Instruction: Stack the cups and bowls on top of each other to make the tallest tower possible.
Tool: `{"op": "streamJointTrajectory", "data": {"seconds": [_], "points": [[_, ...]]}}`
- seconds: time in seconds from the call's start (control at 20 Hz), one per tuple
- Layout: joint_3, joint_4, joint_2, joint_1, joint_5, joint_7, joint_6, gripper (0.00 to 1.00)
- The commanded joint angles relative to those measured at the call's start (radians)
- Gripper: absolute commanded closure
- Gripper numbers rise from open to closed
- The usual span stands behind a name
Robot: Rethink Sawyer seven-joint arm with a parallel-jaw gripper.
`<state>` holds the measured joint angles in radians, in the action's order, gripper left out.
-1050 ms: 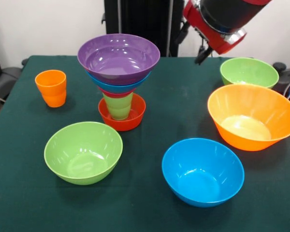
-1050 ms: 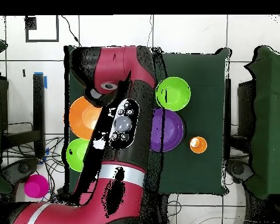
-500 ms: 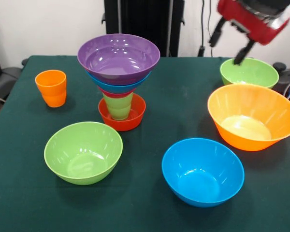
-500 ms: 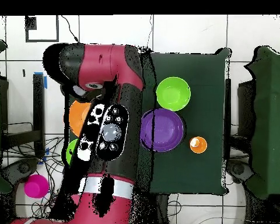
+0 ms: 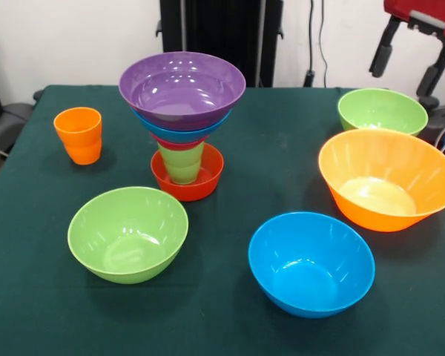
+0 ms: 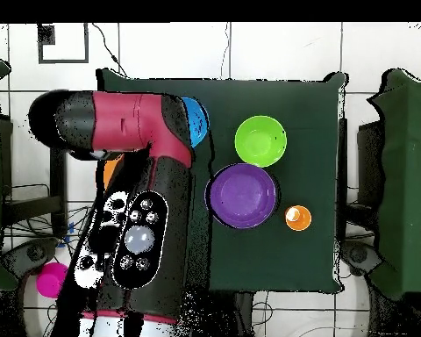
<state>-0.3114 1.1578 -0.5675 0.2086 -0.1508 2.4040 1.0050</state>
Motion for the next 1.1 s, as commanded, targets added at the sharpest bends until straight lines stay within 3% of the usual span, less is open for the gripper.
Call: {"op": "streamJointTrajectory", "data": {"seconds": [0.05, 0.35, 0.65, 1.1], "points": [[0.077, 0.289, -0.065, 0.01, -0.009, 0.093, -0.161, 0.0], [0.1, 0.366, -0.076, 0.001, -0.017, 0.082, -0.266, 0.0], [0.089, 0.418, -0.087, 0.008, -0.047, 0.141, -0.297, 0.0], [0.127, 0.493, -0.067, 0.008, -0.164, 0.204, -0.421, 0.0]]}}
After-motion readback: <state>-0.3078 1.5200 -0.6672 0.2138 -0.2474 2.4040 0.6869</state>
